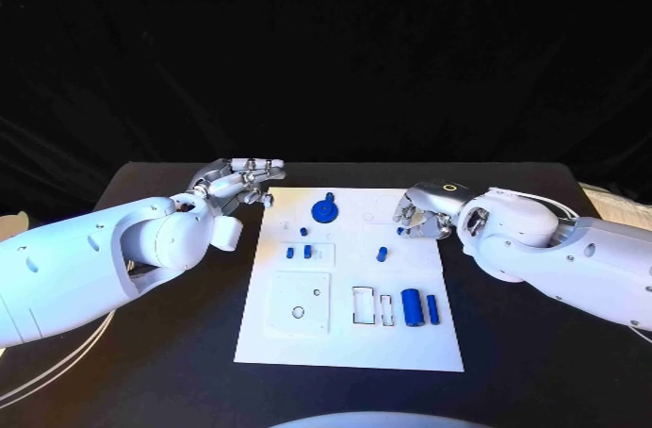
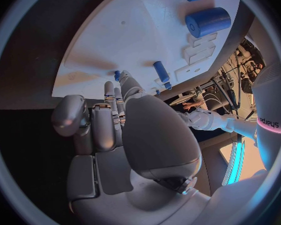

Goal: Assemble the parts on the task board

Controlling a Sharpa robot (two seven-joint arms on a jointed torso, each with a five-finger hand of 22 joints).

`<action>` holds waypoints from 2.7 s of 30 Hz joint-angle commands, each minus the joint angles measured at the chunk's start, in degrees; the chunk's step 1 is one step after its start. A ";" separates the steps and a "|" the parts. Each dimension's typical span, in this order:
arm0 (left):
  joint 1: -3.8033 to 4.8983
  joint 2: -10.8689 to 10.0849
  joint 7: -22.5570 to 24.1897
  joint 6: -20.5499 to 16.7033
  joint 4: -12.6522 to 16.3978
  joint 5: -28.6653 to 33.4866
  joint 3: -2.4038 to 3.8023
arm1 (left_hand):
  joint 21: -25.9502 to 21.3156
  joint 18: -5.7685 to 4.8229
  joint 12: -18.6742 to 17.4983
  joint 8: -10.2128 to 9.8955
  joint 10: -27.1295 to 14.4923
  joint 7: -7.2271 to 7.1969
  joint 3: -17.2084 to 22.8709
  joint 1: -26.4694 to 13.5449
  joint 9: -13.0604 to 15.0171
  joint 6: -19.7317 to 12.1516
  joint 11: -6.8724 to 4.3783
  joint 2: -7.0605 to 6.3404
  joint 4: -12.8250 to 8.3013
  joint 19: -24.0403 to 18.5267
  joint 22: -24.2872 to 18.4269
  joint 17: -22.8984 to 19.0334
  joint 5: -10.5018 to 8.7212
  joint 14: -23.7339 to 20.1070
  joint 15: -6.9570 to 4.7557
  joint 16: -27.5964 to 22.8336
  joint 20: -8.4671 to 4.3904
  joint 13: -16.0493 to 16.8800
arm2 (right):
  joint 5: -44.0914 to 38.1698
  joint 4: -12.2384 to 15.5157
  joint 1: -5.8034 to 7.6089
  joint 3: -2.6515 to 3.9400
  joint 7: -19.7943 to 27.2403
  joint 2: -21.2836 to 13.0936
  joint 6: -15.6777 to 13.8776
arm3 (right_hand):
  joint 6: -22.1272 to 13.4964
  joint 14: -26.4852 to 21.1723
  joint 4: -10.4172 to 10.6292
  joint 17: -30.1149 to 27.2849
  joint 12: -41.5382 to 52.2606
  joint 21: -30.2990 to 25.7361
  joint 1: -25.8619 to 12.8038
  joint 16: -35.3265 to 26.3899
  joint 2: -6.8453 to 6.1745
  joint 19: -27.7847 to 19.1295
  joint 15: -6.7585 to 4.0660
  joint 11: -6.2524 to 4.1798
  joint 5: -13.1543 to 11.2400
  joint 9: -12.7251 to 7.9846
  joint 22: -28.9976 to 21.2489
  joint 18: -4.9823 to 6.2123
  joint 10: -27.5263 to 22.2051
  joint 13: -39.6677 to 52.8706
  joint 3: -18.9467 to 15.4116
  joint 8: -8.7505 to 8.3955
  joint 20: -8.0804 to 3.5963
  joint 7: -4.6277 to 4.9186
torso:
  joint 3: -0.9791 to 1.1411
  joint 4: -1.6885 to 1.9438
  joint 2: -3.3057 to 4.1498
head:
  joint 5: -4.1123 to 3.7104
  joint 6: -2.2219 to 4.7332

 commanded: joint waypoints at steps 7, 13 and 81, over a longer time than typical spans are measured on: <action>0.00 -0.27 1.95 1.51 0.72 2.53 0.02 | -0.31 0.59 0.27 0.35 0.49 -0.08 -0.57 -0.80 -0.04 0.39 0.06 -0.06 -0.12 -0.50 -0.13 -0.38 0.02 -0.64 -0.04 -0.35 0.09 0.04 | -2.32 -0.68 -0.65 0.01 -0.58 0.83 3.75 | 1.27 2.93 0.17 -0.24 -0.43 -0.25 1.45 -0.23 1.41 0.75 -0.75 -0.59 -5.10 0.08 0.08 0.36 1.33 -2.80 4.77 -0.09 -0.36 -0.66 | 0.08 -0.02 0.01 | 0.11 -0.22; 0.00 -0.34 1.91 1.66 0.84 2.56 0.01 | -0.38 0.61 0.36 0.37 0.48 -0.11 -0.65 -0.74 -0.05 0.39 0.03 -0.12 -0.25 -0.57 -0.17 -0.69 0.06 -0.81 -0.06 -0.49 0.09 0.04 | -2.57 -1.06 -1.03 0.01 -0.71 1.25 5.07 | 1.88 2.99 0.16 -0.30 -0.50 -0.28 1.45 -0.20 1.38 0.88 -0.98 -0.76 -6.00 0.11 0.11 0.33 1.94 -3.76 6.65 -0.10 -0.59 -0.85 | 0.05 -0.03 -0.01 | 0.08 -0.37; -0.07 -0.04 1.66 2.17 1.43 2.58 -0.11 | -0.64 0.62 0.56 0.28 0.14 0.02 -0.90 -0.65 -0.14 0.09 0.12 -0.12 -0.66 -0.83 -0.35 -1.70 0.15 -1.46 -0.03 -0.95 0.11 -0.05 | -1.75 10.07 -4.91 0.32 2.03 7.90 -1.04 | 4.56 3.17 -2.38 -0.59 -0.94 0.57 -0.92 0.25 -0.11 2.02 -0.97 -0.74 -6.72 0.66 1.48 -0.01 5.04 -5.74 17.86 -0.09 -0.98 -0.47 | -0.14 0.09 -0.06 | 3.69 -2.06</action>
